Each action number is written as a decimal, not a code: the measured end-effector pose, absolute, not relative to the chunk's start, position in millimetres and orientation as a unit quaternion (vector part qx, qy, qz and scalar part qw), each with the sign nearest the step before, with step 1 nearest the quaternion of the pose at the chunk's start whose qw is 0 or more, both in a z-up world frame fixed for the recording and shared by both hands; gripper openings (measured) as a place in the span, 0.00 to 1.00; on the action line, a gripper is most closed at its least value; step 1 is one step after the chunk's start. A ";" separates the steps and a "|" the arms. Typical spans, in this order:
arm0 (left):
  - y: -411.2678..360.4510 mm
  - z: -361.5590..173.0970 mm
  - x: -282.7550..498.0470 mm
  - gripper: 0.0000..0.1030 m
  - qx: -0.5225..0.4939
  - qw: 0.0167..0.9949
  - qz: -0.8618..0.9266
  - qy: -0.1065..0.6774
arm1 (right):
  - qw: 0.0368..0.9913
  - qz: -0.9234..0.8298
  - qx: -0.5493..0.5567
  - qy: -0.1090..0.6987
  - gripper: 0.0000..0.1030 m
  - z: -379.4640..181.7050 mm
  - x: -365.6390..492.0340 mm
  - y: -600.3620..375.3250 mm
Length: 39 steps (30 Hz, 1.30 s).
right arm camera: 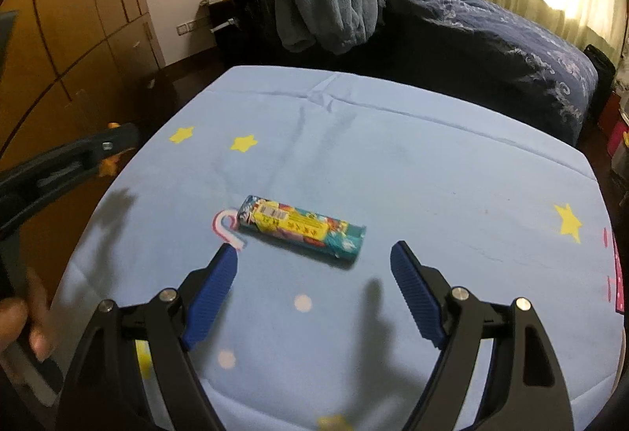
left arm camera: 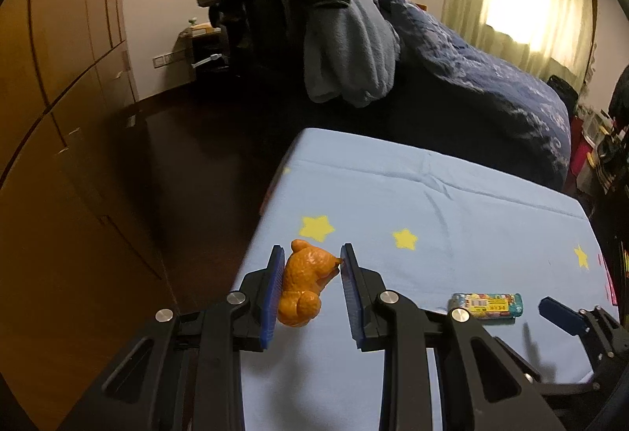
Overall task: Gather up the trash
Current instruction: 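Grasp the orange toy bear with the left tool while the right tool grasps the candy tube, then carry the toy bear and candy tube over the wastebasket with both tools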
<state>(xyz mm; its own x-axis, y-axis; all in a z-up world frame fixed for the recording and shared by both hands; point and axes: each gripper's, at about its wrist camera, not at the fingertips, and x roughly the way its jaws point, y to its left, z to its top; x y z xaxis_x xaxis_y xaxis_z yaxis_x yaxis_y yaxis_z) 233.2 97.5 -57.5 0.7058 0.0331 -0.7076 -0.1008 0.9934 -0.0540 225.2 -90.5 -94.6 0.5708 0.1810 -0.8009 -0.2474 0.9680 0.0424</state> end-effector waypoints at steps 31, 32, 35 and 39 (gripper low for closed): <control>92.0 -46.9 204.3 0.29 -0.047 0.927 0.013 0.371 | 0.884 0.095 -0.037 0.457 0.79 -101.1 214.2 -91.9; 88.2 -45.8 201.5 0.29 -0.045 0.928 0.011 0.370 | 0.884 0.096 -0.036 0.456 0.79 -99.4 208.0 -99.2; 74.7 -42.4 193.2 0.29 -0.039 0.929 0.000 0.369 | 0.884 0.095 -0.033 0.456 0.79 -95.3 192.6 -118.2; 50.4 -38.0 181.7 0.29 -0.032 0.930 -0.020 0.367 | 0.889 0.091 -0.029 0.447 0.79 -87.1 164.2 -148.7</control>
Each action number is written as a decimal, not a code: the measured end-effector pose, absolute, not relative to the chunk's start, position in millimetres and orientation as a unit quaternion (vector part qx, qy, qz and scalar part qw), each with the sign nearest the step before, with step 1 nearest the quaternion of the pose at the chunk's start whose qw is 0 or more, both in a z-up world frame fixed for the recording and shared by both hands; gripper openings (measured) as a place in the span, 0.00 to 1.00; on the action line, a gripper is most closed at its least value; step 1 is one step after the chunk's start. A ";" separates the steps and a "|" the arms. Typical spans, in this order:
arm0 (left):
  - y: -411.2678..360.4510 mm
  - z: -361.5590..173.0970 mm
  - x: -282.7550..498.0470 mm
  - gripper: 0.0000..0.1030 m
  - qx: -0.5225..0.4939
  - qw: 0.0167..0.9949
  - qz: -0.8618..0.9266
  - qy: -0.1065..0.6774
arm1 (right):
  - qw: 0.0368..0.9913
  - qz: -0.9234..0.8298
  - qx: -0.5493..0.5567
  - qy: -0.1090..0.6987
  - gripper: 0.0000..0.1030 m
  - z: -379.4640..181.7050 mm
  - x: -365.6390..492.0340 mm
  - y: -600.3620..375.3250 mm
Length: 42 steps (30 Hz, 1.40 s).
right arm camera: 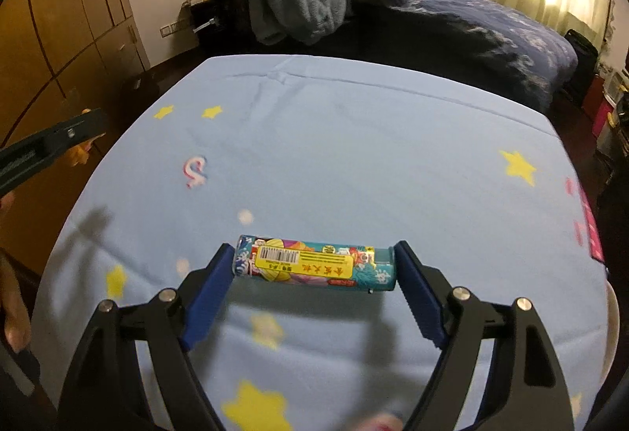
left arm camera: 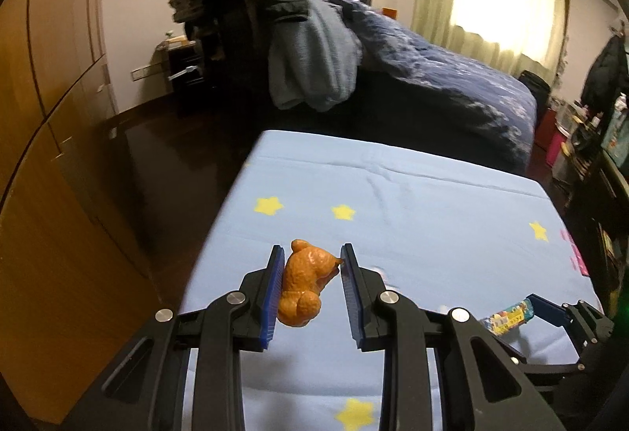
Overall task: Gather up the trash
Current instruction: 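Carry the toy bear and candy tube over the wastebasket with both tools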
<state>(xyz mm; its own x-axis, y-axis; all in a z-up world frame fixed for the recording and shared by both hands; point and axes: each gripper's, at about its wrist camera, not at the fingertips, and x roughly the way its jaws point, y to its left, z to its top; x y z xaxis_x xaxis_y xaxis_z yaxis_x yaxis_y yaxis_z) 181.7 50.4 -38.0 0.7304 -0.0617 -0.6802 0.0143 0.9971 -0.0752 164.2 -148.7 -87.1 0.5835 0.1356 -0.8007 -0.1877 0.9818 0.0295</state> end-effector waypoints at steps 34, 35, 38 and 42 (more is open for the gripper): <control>-328.6 -27.8 118.4 0.29 0.096 0.859 -0.369 0.343 | 0.909 -0.158 0.114 0.369 0.79 -70.1 -14.2 -476.4; -342.8 -28.6 116.4 0.29 0.100 0.855 -0.377 0.342 | 0.908 -0.164 0.116 0.367 0.79 -70.9 -16.1 -483.6; -373.5 -32.4 116.0 0.29 0.102 0.843 -0.399 0.346 | 0.907 -0.178 0.119 0.364 0.79 -75.7 -19.1 -505.0; -405.7 -38.0 115.8 0.29 0.114 0.834 -0.413 0.348 | 0.904 -0.191 0.120 0.364 0.79 -85.8 -15.6 -523.0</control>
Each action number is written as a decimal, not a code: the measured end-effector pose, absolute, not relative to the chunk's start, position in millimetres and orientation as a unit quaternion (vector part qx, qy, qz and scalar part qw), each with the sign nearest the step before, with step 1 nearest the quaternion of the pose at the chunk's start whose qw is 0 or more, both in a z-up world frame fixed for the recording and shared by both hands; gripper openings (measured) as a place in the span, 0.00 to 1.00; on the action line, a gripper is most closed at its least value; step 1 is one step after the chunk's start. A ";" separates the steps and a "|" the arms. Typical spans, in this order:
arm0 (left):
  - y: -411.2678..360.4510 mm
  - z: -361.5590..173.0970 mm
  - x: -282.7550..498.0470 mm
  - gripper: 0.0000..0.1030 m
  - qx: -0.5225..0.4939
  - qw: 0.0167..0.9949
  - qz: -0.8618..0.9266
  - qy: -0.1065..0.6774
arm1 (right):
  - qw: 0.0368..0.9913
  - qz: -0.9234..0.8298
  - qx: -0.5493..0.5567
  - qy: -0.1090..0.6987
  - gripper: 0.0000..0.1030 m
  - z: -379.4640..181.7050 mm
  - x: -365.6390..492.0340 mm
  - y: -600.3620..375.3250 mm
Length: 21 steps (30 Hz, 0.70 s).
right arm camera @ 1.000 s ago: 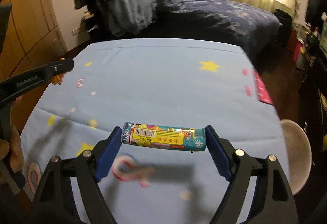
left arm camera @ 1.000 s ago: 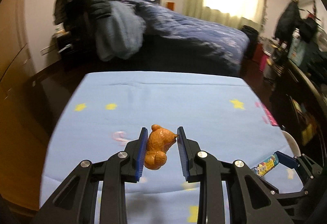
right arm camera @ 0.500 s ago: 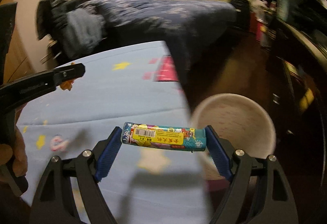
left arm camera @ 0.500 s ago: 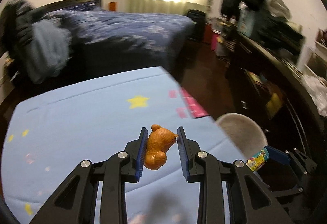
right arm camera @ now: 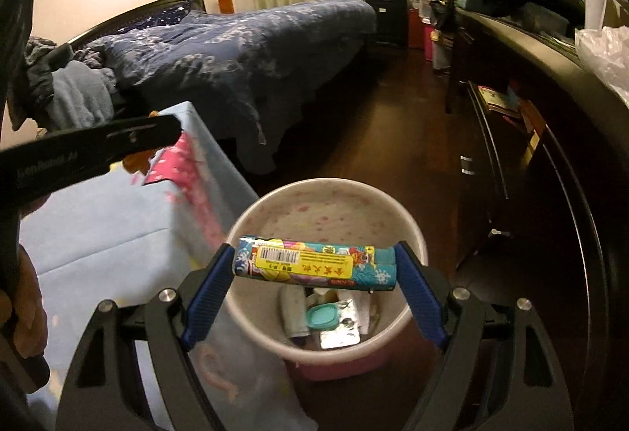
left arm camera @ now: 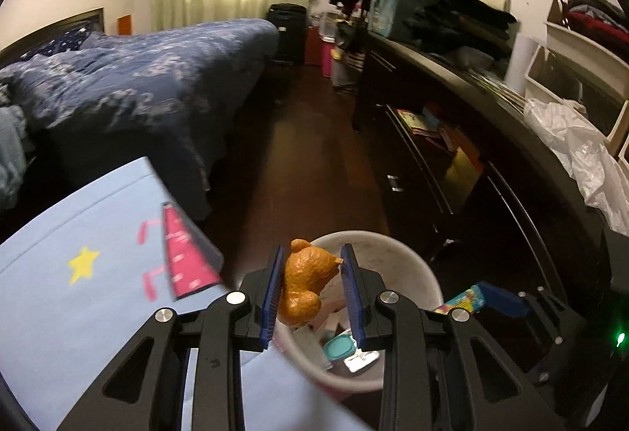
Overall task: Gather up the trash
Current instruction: 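Carry the toy bear and candy tube over the wastebasket with both tools, then open both tools to drop the bear and candy tube into the wastebasket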
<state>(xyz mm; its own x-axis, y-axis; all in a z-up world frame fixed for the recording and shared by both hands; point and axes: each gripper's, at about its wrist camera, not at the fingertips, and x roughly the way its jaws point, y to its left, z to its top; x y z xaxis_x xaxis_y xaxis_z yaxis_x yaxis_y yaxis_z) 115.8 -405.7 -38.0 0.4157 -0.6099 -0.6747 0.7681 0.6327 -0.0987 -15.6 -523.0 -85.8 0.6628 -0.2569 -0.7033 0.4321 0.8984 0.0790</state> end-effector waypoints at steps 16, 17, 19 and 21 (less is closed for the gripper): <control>-456.6 -58.3 122.3 0.29 0.127 0.825 -0.412 0.365 | 0.892 -0.200 0.132 0.383 0.79 -121.9 6.3 -552.5; -457.8 -58.9 122.9 0.29 0.127 0.825 -0.412 0.366 | 0.892 -0.200 0.133 0.383 0.79 -123.3 7.2 -553.9; -460.4 -60.4 123.9 0.29 0.127 0.824 -0.412 0.369 | 0.891 -0.201 0.135 0.385 0.79 -126.0 9.0 -556.4; -463.1 -61.1 124.7 0.29 0.127 0.824 -0.411 0.370 | 0.890 -0.203 0.136 0.385 0.79 -127.9 10.3 -558.2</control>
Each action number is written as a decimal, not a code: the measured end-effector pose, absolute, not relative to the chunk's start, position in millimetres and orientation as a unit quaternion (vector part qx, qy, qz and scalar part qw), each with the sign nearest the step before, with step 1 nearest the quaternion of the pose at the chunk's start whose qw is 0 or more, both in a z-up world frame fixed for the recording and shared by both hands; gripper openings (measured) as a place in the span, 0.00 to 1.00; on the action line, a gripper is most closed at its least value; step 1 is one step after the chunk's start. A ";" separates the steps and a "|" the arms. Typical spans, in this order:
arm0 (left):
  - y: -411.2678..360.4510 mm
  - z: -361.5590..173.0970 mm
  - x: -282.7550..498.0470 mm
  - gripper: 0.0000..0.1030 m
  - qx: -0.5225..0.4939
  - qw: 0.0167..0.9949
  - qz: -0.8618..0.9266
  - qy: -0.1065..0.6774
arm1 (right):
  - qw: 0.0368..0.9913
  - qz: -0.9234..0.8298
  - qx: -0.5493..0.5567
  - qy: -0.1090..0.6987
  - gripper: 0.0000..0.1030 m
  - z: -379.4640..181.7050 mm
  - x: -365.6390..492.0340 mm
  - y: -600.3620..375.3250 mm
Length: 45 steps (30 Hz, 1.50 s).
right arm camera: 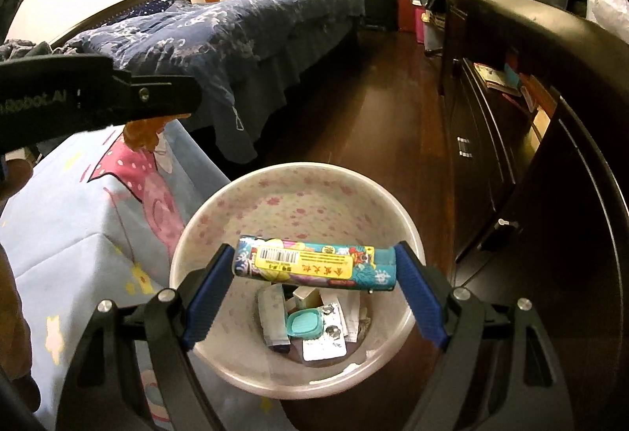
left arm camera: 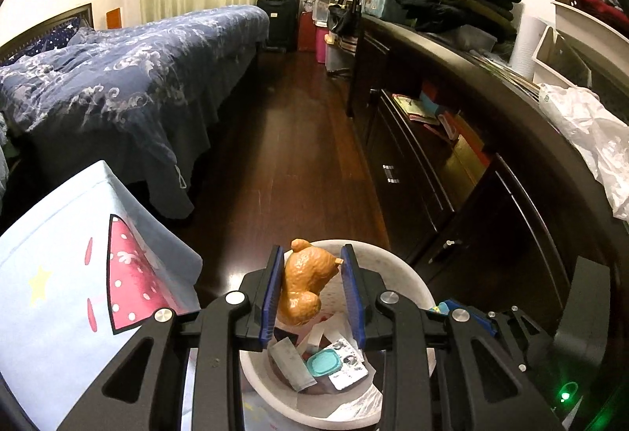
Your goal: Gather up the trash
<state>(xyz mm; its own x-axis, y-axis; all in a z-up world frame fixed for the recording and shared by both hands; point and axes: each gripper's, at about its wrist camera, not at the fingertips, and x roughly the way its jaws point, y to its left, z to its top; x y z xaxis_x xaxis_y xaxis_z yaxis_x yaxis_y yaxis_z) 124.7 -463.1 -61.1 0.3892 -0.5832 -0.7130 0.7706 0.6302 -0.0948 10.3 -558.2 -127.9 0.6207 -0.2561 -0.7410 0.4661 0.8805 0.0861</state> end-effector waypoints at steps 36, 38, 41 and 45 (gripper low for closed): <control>-256.2 3.3 122.2 0.96 0.069 0.932 -0.194 0.300 | 0.931 -0.135 0.106 0.321 0.97 -43.0 -10.8 -436.1; -226.8 4.5 121.5 0.96 0.066 0.938 -0.162 0.300 | 0.935 -0.113 0.101 0.321 0.97 -39.0 -6.1 -412.3; -183.2 6.1 119.4 0.96 0.050 0.942 -0.124 0.308 | 0.937 -0.091 0.100 0.322 0.97 -34.7 -0.5 -382.5; -128.9 6.7 110.3 0.96 0.013 0.947 -0.090 0.307 | 0.937 -0.060 0.091 0.331 0.97 -30.2 9.7 -342.5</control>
